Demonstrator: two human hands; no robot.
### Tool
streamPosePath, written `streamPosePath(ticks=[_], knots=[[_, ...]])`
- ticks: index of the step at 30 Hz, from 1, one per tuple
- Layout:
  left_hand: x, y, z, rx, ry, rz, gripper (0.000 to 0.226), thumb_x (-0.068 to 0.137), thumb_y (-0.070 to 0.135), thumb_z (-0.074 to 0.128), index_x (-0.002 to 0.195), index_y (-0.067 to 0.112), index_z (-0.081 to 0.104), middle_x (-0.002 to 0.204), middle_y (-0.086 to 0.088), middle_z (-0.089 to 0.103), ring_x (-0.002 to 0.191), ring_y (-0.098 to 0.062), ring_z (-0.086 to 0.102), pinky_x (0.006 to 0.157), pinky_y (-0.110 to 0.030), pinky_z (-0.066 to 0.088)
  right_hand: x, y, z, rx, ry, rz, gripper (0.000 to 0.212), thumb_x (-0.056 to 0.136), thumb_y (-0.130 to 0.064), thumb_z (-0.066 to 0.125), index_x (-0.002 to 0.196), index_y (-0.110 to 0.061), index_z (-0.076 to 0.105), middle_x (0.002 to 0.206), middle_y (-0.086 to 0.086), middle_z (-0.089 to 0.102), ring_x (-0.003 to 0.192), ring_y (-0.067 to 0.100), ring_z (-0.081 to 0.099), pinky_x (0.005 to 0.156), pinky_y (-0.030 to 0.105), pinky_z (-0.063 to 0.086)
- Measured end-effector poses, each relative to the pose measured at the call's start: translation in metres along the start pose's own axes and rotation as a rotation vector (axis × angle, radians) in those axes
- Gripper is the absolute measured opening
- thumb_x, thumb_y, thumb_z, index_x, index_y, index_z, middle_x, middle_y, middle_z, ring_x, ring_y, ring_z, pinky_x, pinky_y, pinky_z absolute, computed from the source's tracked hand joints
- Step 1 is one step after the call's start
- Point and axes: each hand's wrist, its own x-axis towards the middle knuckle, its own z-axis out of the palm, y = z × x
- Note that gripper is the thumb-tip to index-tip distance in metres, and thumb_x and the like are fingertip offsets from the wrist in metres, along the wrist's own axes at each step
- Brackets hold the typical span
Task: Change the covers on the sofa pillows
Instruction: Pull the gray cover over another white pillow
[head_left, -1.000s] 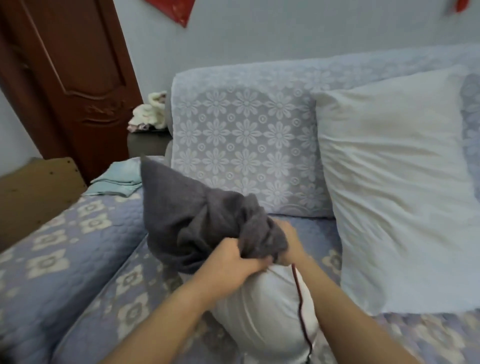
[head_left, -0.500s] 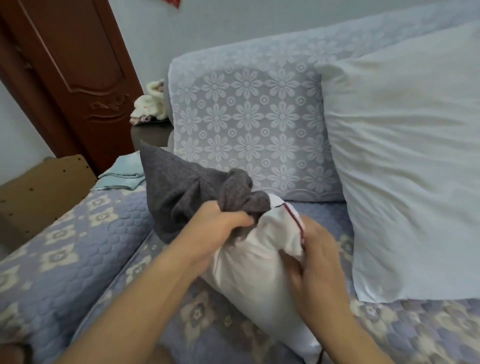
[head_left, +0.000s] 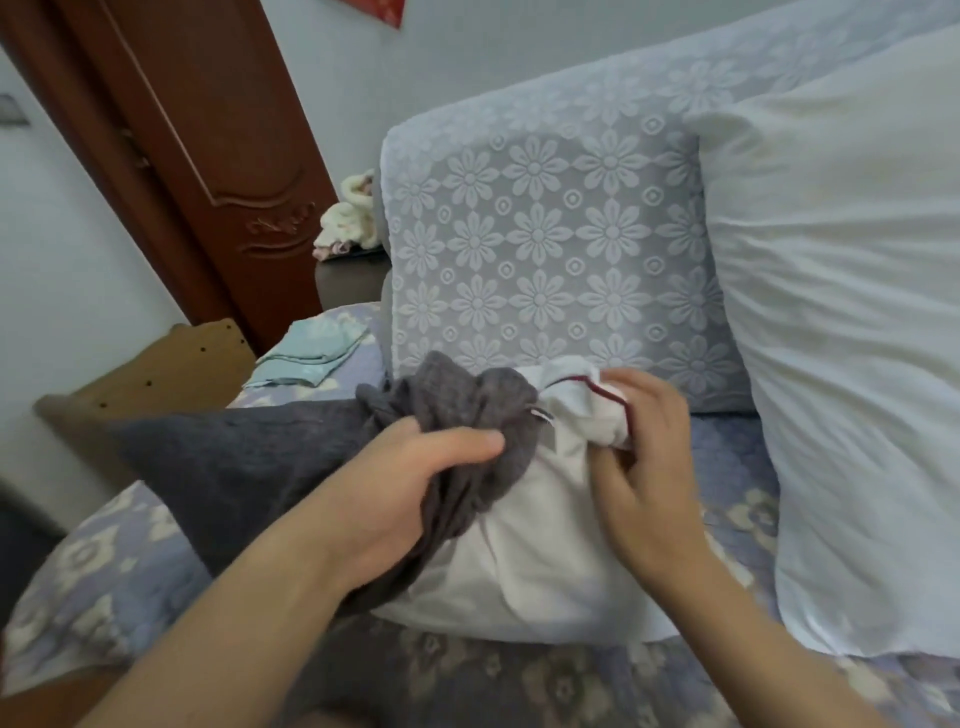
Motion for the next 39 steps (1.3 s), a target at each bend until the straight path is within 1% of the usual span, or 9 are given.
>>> streamPosePath(ticks=[4,8,12,17,20,28,32,36,39], knots=[[-0.002,-0.011,-0.003,0.144,0.094,-0.007,0.057,0.052,-0.001,0.058,0.105,-0.021,0.054,0.096,-0.027,0.062,0.089,-0.041,0.062,0.077,-0.047,0.042,0.000,-0.013,-0.002,0.155,-0.138,0.120,0.025,0.097,-0.036,0.047,0.120,-0.041,0.056,0.117,-0.020,0.062,0.113,0.005,0.057,0.097,0.020,0.040],[-0.007,-0.010,-0.008,0.013,0.008,-0.015,0.058,0.047,-0.013,0.047,0.103,-0.028,0.052,0.114,-0.030,0.064,0.117,-0.052,0.058,0.109,-0.057,0.042,0.001,-0.006,-0.009,0.054,-0.193,0.067,0.024,0.098,-0.035,0.048,0.118,-0.037,0.060,0.113,-0.035,0.062,0.105,-0.005,0.060,0.091,0.011,0.041],[-0.011,-0.002,-0.003,0.281,-0.063,-0.077,0.053,0.063,-0.025,0.042,0.093,0.001,0.078,0.110,-0.020,0.074,0.111,-0.036,0.067,0.099,-0.050,0.049,-0.010,-0.002,-0.006,0.011,-0.256,0.055,0.023,0.098,-0.035,0.050,0.113,-0.031,0.066,0.100,-0.013,0.065,0.094,0.011,0.060,0.086,0.034,0.047],[-0.014,0.026,-0.015,0.931,-0.206,-0.151,0.060,0.055,0.018,0.065,0.114,0.029,0.072,0.117,0.006,0.072,0.113,-0.019,0.066,0.103,-0.051,0.048,-0.008,-0.006,-0.005,-0.055,-0.302,0.048,0.021,0.100,-0.038,0.047,0.109,-0.033,0.066,0.101,-0.012,0.056,0.095,0.016,0.054,0.084,0.040,0.046],[-0.015,0.038,-0.015,1.085,-0.288,-0.104,0.046,0.076,0.014,0.056,0.114,0.037,0.070,0.116,0.020,0.070,0.111,-0.002,0.063,0.102,-0.035,0.048,-0.006,-0.009,-0.003,-0.126,-0.356,-0.022,0.022,0.099,-0.037,0.049,0.098,-0.026,0.068,0.100,-0.011,0.057,0.091,0.019,0.053,0.079,0.044,0.045],[0.001,0.001,-0.018,1.148,0.055,0.303,0.039,0.094,0.001,0.051,0.057,0.009,0.057,0.065,0.006,0.064,0.067,-0.005,0.061,0.058,-0.029,0.042,-0.006,-0.021,0.003,-0.282,-0.477,-0.075,0.024,0.090,-0.035,0.044,0.074,-0.024,0.057,0.080,-0.012,0.054,0.080,0.016,0.046,0.072,0.034,0.032],[0.011,-0.010,0.004,1.071,0.287,0.399,0.042,0.085,-0.014,0.045,0.069,0.024,0.034,0.061,0.013,0.031,0.051,-0.004,0.031,0.038,-0.014,0.031,-0.006,-0.029,0.004,0.037,-0.149,0.372,0.014,0.087,-0.032,0.061,0.078,-0.023,0.066,0.078,-0.015,0.069,0.079,0.003,0.061,0.073,0.031,0.045],[0.003,-0.001,0.027,1.050,0.247,0.387,0.043,0.063,-0.014,0.069,0.060,0.022,0.046,0.052,-0.003,0.051,0.044,-0.010,0.049,0.035,-0.017,0.031,0.001,-0.026,-0.003,0.157,-0.161,0.473,0.020,0.082,-0.021,0.078,0.072,-0.021,0.061,0.068,-0.012,0.065,0.067,0.005,0.060,0.067,0.033,0.049],[0.001,-0.014,0.018,1.056,0.267,0.644,0.021,0.081,-0.007,0.065,0.078,0.013,0.068,0.075,0.010,0.066,0.071,-0.009,0.068,0.067,-0.010,0.047,-0.002,-0.023,0.000,0.167,-0.201,0.438,0.017,0.077,-0.020,0.077,0.068,-0.021,0.062,0.073,-0.009,0.066,0.077,0.011,0.063,0.073,0.038,0.050]])
